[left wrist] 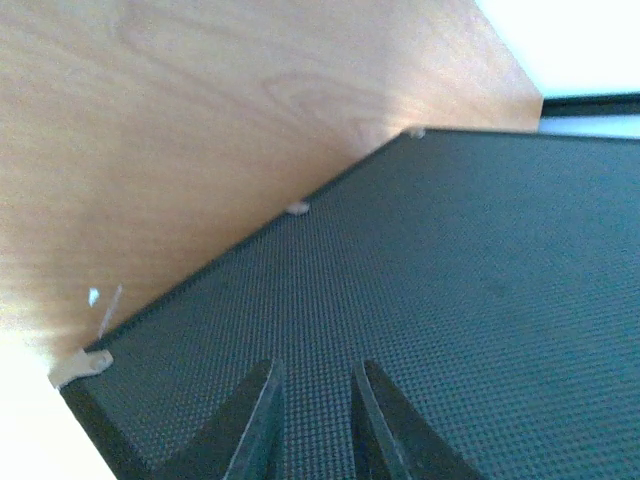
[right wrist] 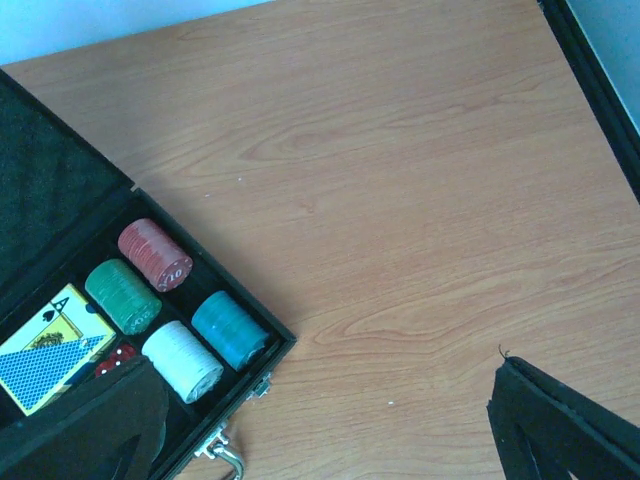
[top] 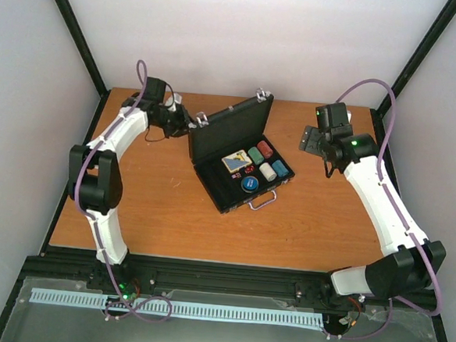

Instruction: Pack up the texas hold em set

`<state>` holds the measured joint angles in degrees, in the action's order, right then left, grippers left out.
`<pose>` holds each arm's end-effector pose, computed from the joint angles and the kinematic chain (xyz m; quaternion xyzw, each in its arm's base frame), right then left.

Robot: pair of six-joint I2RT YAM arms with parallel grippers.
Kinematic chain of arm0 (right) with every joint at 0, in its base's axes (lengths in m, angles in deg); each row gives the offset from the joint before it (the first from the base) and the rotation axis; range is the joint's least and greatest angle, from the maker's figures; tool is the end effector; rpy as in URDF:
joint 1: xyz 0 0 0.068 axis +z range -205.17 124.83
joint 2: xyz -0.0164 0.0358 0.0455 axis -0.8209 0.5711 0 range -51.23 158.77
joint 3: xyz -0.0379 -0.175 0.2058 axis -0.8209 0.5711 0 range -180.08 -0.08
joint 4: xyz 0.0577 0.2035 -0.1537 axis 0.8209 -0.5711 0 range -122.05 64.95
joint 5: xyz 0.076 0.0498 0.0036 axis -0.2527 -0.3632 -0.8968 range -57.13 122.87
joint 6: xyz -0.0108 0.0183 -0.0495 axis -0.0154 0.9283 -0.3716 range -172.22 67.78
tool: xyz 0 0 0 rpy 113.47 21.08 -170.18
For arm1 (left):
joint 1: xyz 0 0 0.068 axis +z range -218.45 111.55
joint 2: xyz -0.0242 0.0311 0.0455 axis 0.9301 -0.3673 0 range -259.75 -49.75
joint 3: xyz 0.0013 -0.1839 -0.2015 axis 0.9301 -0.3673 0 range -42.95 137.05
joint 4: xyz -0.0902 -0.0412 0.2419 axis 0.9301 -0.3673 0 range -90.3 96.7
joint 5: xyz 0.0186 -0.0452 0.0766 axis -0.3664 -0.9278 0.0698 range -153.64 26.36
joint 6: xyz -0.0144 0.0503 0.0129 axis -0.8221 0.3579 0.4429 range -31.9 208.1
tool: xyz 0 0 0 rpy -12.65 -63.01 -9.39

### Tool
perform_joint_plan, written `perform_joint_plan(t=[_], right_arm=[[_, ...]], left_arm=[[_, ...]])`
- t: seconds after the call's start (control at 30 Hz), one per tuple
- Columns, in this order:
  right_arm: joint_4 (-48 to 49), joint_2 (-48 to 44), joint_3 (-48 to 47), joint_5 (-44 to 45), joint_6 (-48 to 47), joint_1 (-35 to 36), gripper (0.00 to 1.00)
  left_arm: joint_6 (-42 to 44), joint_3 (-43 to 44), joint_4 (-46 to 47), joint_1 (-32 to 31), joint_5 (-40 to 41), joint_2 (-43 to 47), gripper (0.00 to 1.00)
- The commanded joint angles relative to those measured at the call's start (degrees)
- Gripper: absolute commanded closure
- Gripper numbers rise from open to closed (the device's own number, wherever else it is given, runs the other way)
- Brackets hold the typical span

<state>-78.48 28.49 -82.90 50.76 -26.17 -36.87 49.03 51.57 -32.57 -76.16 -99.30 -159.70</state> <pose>0.2723 0.0786 0.3634 0.1154 0.9235 -0.0089 0.3656 0.4151 -0.0770 0.2703 -0.1558 0.8985 -0.3824 0.1491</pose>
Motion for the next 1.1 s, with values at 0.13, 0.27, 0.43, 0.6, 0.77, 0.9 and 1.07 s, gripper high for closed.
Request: perform_joint_plan(t=[0.13, 0.27, 0.43, 0.6, 0.77, 0.9, 1.07], right_arm=[[0.9, -1.7, 3.1, -0.6, 2.6, -0.4, 0.11], [1.0, -2.2, 3.0, -1.8, 2.0, -0.4, 0.12], [-0.4, -2.4, 4.0, -5.5, 0.4, -0.4, 0.12], [1.1, -4.1, 10.5, -14.9, -0.6, -0.1, 0.12], [5.0, -5.7, 19.5, -25.5, -2.4, 4.1, 0.15], [8.4, -6.9, 25.9, -34.0, -2.2, 8.5, 0.2], [11.5, -7.1, 30.1, -40.9, -3.3, 11.2, 0.24]], left_arm=[[-2.2, -7.6, 1.5, -8.5, -2.8, 5.1, 0.78], [-1.7, -10.1, 1.0, -9.9, -1.6, 8.1, 0.78], [1.1, -10.7, -2.0, -9.9, -0.4, 9.8, 0.74], [0.0, -10.9, -0.7, -10.0, -1.9, 10.2, 0.74], [-1.3, -11.8, 1.9, -10.9, -4.9, 10.2, 0.74], [-1.0, -14.0, 3.5, -12.2, -5.7, 9.1, 0.85], [-1.2, -16.6, 5.1, -14.2, -5.6, 7.1, 0.99]])
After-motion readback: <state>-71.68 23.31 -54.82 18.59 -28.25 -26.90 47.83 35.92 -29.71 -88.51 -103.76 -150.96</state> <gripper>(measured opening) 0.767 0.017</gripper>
